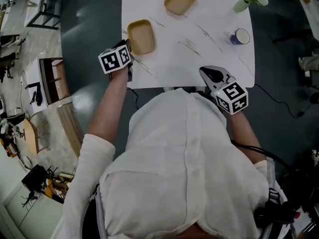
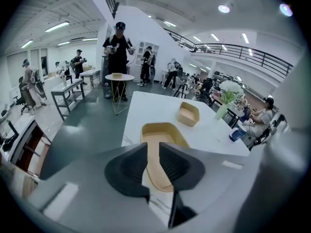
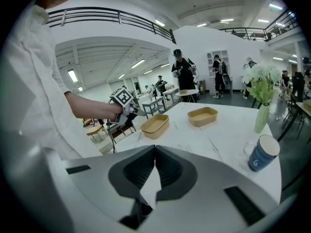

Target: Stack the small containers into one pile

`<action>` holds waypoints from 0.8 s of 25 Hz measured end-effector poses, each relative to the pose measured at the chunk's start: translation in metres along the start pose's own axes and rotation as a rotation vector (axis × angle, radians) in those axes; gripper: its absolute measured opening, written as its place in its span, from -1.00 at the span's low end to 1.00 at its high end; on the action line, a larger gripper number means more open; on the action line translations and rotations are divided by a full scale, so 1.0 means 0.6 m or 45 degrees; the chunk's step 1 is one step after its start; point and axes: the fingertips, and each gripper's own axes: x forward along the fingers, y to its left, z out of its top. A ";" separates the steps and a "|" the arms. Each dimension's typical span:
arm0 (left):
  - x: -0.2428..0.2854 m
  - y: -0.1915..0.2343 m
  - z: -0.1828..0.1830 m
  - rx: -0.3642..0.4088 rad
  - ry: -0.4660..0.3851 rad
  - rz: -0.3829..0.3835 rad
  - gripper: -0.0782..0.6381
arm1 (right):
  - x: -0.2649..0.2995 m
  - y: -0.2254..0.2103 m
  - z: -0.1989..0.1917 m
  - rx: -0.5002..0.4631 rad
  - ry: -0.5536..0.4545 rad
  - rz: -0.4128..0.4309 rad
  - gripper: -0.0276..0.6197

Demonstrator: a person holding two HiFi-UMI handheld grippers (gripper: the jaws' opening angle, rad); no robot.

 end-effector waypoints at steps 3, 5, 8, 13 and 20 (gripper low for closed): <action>-0.009 -0.048 0.012 0.095 -0.033 -0.110 -0.57 | 0.000 0.004 -0.004 0.022 0.012 -0.045 -0.90; -0.017 -0.078 0.018 0.149 -0.057 -0.184 -0.57 | 0.006 0.004 -0.005 0.031 0.010 -0.064 -0.90; -0.020 -0.125 0.024 0.235 -0.063 -0.276 -0.57 | 0.015 0.001 -0.009 0.053 0.000 -0.073 -0.90; -0.005 -0.245 0.016 0.360 0.002 -0.454 -0.57 | -0.012 -0.020 -0.021 0.092 -0.009 -0.083 -0.90; 0.060 -0.353 0.056 0.469 0.064 -0.487 -0.56 | -0.062 -0.087 -0.017 0.110 -0.032 -0.054 -0.90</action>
